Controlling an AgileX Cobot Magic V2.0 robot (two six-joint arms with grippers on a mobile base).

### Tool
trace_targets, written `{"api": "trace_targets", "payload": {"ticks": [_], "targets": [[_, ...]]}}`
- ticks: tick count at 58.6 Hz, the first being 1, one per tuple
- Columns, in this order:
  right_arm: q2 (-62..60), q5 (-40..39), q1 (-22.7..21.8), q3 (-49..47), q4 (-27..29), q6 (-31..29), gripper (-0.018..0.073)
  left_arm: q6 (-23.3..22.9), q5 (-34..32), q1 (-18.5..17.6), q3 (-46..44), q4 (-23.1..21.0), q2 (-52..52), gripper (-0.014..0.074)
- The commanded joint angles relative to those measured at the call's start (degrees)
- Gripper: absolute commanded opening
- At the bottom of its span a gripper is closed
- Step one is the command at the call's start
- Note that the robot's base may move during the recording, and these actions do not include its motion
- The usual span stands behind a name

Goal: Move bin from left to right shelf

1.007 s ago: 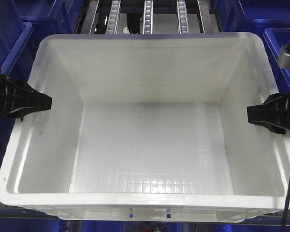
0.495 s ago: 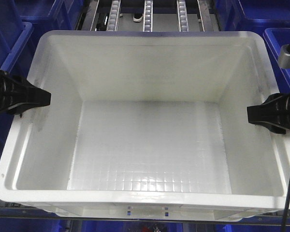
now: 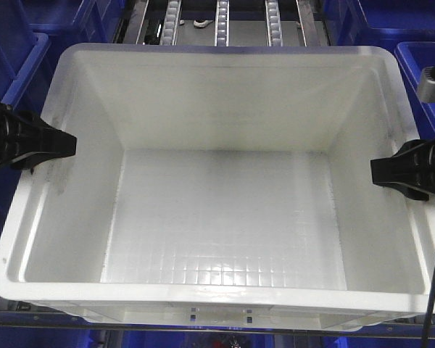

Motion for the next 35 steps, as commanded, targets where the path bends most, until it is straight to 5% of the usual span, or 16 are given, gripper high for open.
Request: {"api": "trace_targets", "payload": {"ticks": [1,35], "targets": [[-1.53,-7.29,0.61,-2.64,5.30,-2.83,-0.0005,1.02,-6.22,-0.49,-2.67,-5.27,-1.83,-0.0003],[-1.53,-7.22,0.61,-2.64,5.30,-2.83,-0.0005,1.02,-6.03,-0.49,-2.67,-5.28,-1.83,-0.0003]]}}
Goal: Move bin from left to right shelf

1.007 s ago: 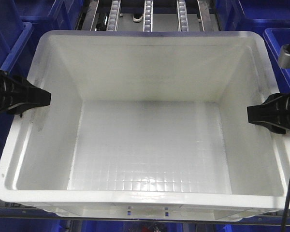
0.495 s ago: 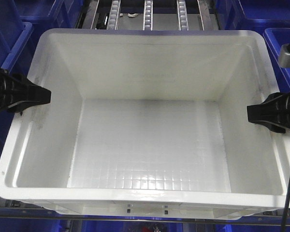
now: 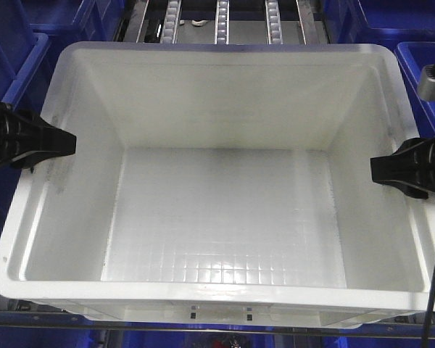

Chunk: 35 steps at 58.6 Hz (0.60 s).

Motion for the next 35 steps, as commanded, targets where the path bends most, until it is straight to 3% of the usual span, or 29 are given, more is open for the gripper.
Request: {"api": "trace_targets", "payload": {"ticks": [1,35], "targets": [[-1.53,-6.75,0.61,-2.64,5.30,-2.83,-0.0005,1.02,-5.73,-0.49,-2.67,-5.26,-1.83,-0.0003],[-1.53,-6.76,0.61,-2.64,5.30,-2.83,-0.0005,1.02,-5.68,-0.49,-2.67,-5.26,-1.83,-0.0003]]}}
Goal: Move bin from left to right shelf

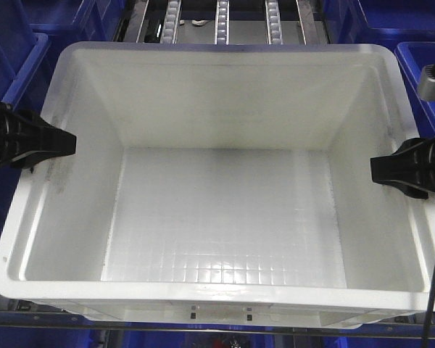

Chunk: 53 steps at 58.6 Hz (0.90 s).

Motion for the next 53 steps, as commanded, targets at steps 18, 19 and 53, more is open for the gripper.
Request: {"api": "trace_targets", "payload": {"ticks": [18,19,53], "targets": [[-1.53,-6.76,0.61,-2.64,5.30,-2.83,-0.0005,1.02,-5.68,-0.49,-2.67,-5.26,-1.83,-0.0003],[-1.53,-6.76,0.61,-2.64,5.30,-2.83,-0.0005,1.02,-5.68,-0.49,-2.67,-5.26,-1.83,-0.0003],[-1.53,-6.76,0.61,-2.64,5.30,-2.83,-0.0005,1.02,-5.68,-0.49,-2.67,-5.26,-1.83,-0.0003]]}}
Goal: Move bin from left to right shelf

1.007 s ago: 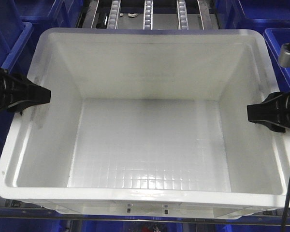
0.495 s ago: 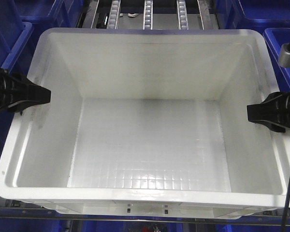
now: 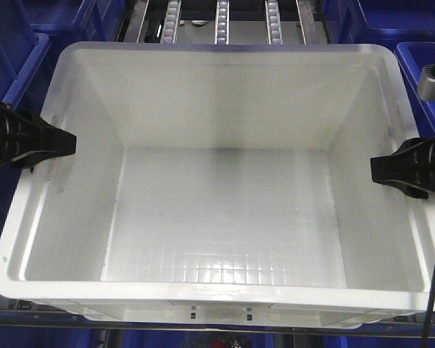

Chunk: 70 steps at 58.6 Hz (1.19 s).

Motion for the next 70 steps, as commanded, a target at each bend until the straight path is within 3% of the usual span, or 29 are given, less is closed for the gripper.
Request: {"api": "trace_targets", "payload": {"ticks": [1,70], "targets": [[-1.53,-6.76,0.61,-2.64,5.30,-2.83,-0.0005,1.02,-5.68,-0.49,-2.67,-5.26,-1.83,-0.0003],[-1.53,-6.36,0.61,-2.64,5.30,-2.83,-0.0005,1.02,-5.68,-0.49,-2.67,-5.26,-1.83,-0.0003]]}}
